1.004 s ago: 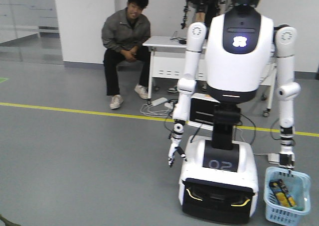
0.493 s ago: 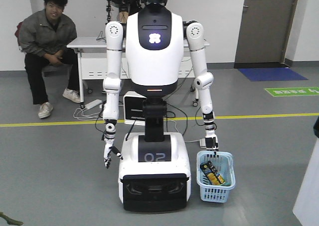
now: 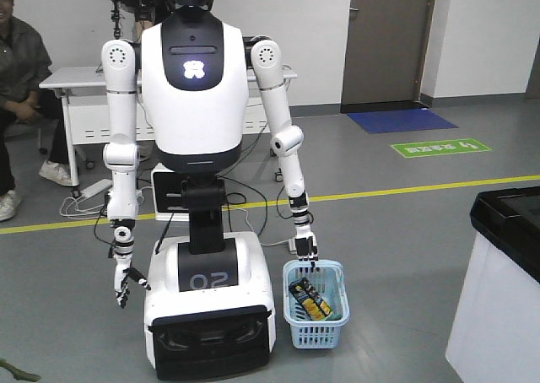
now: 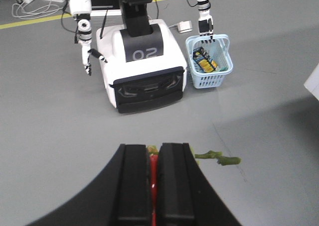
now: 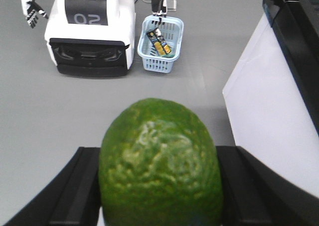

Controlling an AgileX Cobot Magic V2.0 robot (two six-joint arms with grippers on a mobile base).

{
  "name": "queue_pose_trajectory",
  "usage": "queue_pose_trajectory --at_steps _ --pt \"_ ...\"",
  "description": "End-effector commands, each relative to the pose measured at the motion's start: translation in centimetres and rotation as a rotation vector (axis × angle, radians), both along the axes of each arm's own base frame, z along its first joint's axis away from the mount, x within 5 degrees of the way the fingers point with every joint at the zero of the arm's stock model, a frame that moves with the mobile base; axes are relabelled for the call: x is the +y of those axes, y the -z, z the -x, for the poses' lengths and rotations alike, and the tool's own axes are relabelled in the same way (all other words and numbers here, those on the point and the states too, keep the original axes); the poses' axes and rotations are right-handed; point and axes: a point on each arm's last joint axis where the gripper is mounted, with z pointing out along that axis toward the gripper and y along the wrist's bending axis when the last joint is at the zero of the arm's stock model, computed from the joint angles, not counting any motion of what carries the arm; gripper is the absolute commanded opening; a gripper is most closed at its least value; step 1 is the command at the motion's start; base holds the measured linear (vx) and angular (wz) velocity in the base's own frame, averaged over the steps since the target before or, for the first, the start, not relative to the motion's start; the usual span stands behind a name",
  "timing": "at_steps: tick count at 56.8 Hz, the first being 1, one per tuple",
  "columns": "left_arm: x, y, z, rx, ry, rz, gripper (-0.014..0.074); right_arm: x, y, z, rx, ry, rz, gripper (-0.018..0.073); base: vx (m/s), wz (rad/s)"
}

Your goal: Pick snacks and fruit into basket

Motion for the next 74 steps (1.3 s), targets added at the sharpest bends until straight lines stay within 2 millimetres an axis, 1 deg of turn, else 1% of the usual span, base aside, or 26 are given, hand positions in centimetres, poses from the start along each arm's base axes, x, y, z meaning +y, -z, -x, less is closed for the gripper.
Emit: queue_pose_trajectory --at_steps 1,17,48,74 --pt "-0.09 -1.6 -0.25 -0.104 0.003 0.02 -0.0006 -0.07 -1.54 -0.23 -0.109 -0.006 0.006 -0.0007 0.21 -0.19" --pt "-0.09 -1.6 -0.25 -0.104 0.003 0.02 -0.0006 -0.07 -1.54 -0.23 -0.109 -0.006 0.006 -0.0007 0.27 -0.02" --pt "-0.09 -1.6 -0.25 -0.104 0.003 0.02 -0.0006 -0.07 -1.54 -0.23 -0.109 -0.006 0.006 -0.0007 0.34 0.2" --pt "-0.09 -1.6 -0.25 -0.104 0.003 0.02 -0.0006 -0.07 -1.54 -0.23 -0.109 -0.006 0.006 -0.0007 0.19 0.15"
